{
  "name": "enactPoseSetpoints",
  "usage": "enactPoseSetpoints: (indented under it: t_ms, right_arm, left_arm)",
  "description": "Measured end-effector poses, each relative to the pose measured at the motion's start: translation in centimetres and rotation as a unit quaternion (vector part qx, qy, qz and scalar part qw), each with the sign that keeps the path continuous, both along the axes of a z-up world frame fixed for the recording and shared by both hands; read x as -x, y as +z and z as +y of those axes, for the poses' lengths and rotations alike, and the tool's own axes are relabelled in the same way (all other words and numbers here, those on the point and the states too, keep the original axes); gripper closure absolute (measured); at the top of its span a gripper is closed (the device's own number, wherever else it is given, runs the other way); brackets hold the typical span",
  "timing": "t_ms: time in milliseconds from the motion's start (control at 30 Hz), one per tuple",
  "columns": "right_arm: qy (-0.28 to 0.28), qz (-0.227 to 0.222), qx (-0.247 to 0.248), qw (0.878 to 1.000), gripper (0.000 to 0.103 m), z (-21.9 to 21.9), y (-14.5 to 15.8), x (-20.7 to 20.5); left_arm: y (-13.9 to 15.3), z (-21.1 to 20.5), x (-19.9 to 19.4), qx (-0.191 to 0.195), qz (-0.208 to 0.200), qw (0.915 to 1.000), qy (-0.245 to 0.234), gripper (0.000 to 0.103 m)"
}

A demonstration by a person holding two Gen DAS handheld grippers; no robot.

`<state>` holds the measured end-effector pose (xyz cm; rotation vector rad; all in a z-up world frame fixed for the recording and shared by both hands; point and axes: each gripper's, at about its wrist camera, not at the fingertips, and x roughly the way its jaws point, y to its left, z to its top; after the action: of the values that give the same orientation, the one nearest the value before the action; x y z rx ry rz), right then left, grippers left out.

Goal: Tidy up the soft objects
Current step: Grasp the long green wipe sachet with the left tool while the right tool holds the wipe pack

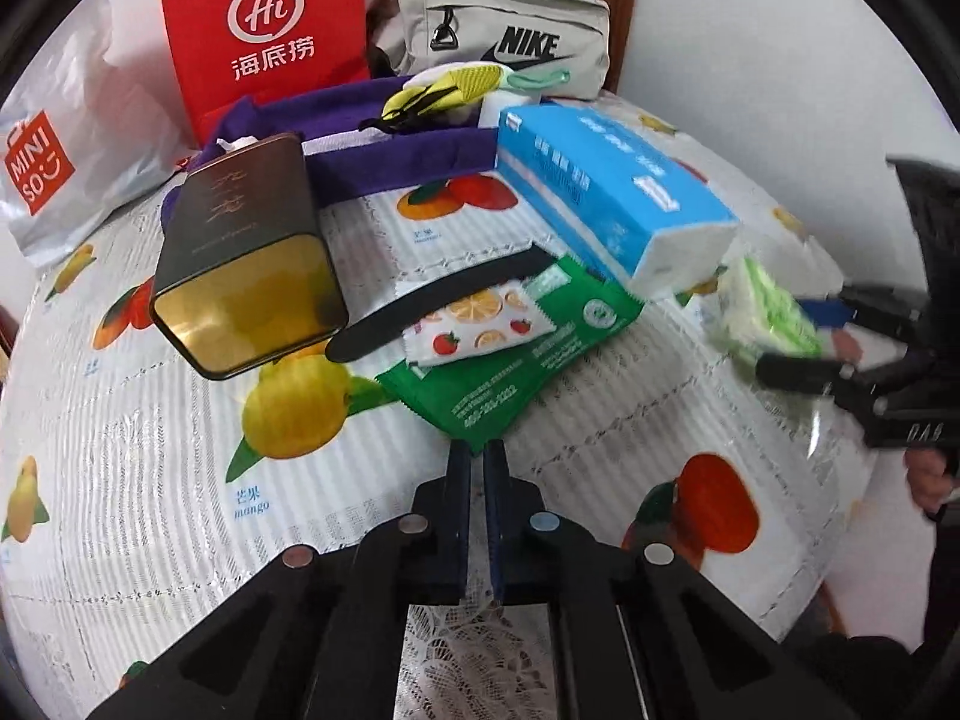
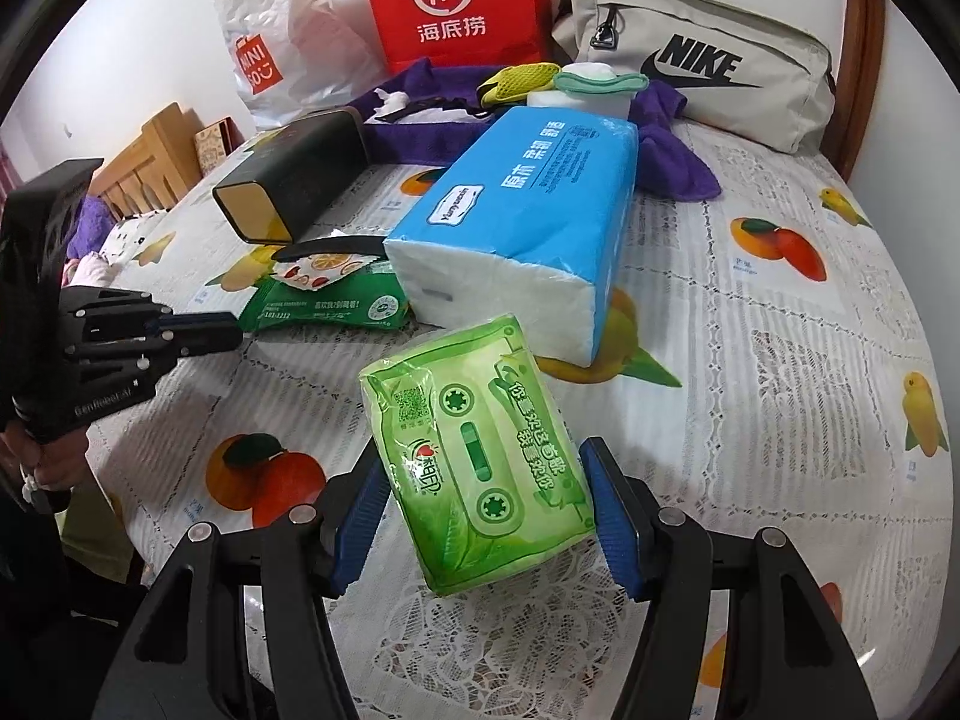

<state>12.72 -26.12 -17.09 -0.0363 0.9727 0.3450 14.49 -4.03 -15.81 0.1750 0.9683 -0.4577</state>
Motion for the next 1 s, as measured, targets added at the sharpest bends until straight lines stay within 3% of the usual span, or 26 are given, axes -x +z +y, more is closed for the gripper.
enactPoseSetpoints:
  t_ms: [33,133,267,433,567,767,933,967,1000]
  right_arm:
    - [0.001,0.002,-0.001,1.000,0.040,0.0,0.0,0.0]
    - [0.003,0.002,-0.003,1.000,0.040,0.0,-0.1,0.3]
    - [0.001,0.002,-0.010,1.000,0.040,-0.1,0.0,0.7]
    - [0.000,0.008,-0.013,1.000,0.040,-0.3,-0.4,0.6]
    - [0.000,0.007,-0.017,1.000,0.040,-0.5,-0.4,0.5]
    - [-0.005,0.015,-0.020,1.000,0.040,-0.7,-0.9,0.1]
    - [-0.007,0.016,-0.021,1.000,0.040,-0.7,-0.8,0.1]
    - [-0.007,0.015,-0.020,1.000,0.040,-0.7,-0.8,0.1]
    - [-0.008,0.015,-0.020,1.000,0.040,-0.7,-0.8,0.1]
  left_arm:
    - [0.1,-0.1,-0.1,-0.001,-0.001,1.0000,-0.002,0.097]
    - [0.0,-1.1,-0.4,-0.022,-0.001,0.9997,-0.012,0.084]
    - [-0.2,-1.5,-1.0,-0.021,0.002,0.9996,-0.018,0.048]
    - [-0.2,-2.0,-1.5,-0.050,-0.003,0.9987,-0.012,0.047]
    - [0.1,-1.4,-0.6,-0.013,0.024,0.9987,-0.042,0.047]
    - [0.7,-0.4,-1.2,-0.018,-0.011,0.9998,-0.003,0.047]
    - [-1.1,-1.7,-2.9,-0.072,-0.014,0.9973,-0.008,0.047]
    - [-1.3,-1.9,-2.9,-0.073,-0.017,0.9971,-0.012,0.052]
    - [-1.3,-2.0,-2.7,-0.065,-0.021,0.9975,-0.019,0.065]
